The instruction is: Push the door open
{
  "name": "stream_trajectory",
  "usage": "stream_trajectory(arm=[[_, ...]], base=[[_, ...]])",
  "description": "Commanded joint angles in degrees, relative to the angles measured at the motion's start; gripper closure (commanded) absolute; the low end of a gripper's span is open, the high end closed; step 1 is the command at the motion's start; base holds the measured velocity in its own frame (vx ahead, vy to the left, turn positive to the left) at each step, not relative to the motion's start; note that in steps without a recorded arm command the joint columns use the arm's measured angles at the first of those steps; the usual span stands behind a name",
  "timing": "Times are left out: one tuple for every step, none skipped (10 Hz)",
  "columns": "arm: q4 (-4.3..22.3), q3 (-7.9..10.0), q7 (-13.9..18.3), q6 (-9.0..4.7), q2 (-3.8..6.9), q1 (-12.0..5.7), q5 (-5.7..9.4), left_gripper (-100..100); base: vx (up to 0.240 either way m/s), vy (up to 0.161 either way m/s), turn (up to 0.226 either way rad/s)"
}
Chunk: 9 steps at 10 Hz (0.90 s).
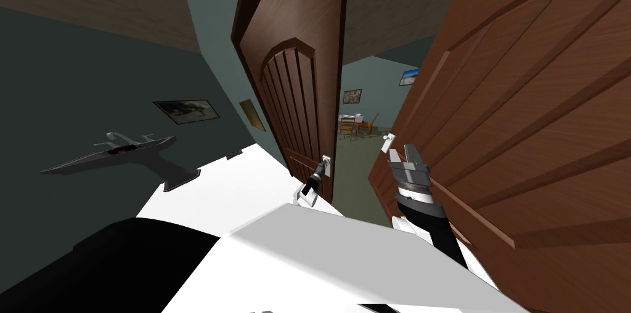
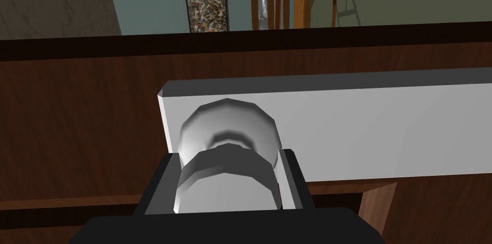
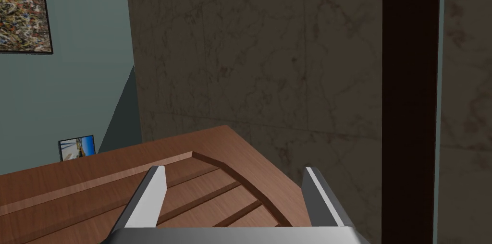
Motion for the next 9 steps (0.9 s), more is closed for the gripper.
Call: stream_trajectory(arm=[[-0.35, 1.58, -0.27, 0.06, 0.21, -1.08, 0.09, 100], [0.25, 2.59, -0.57, 0.0, 0.07, -1.49, 0.08, 100], [0.57, 3.14, -0.73, -0.04, -0.01, -1.71, 0.07, 100], [0.89, 3.69, -0.89, -0.07, -0.09, -1.93, 0.06, 100], [1.25, 4.29, -1.06, -0.11, -0.21, -2.18, 0.05, 100], [1.61, 4.9, -1.24, -0.15, -0.32, -2.42, 0.03, 100], [1.97, 5.5, -1.41, -0.18, -0.43, -2.66, 0.02, 100], [2.34, 6.15, -1.6, -0.23, -0.58, -2.92, 0.01, 100], [2.72, 6.79, -1.79, -0.27, -0.73, -3.18, 0.0, 100]], base=[[0.153, -0.131, 0.043], [0.134, -0.158, 0.067], [0.146, -0.115, 0.052], [0.144, -0.1, 0.037], [0.115, -0.113, 0.041], [0.1, -0.088, 0.059], [0.09, -0.071, 0.029], [0.087, -0.091, 0.069], [0.077, -0.11, 0.073]])
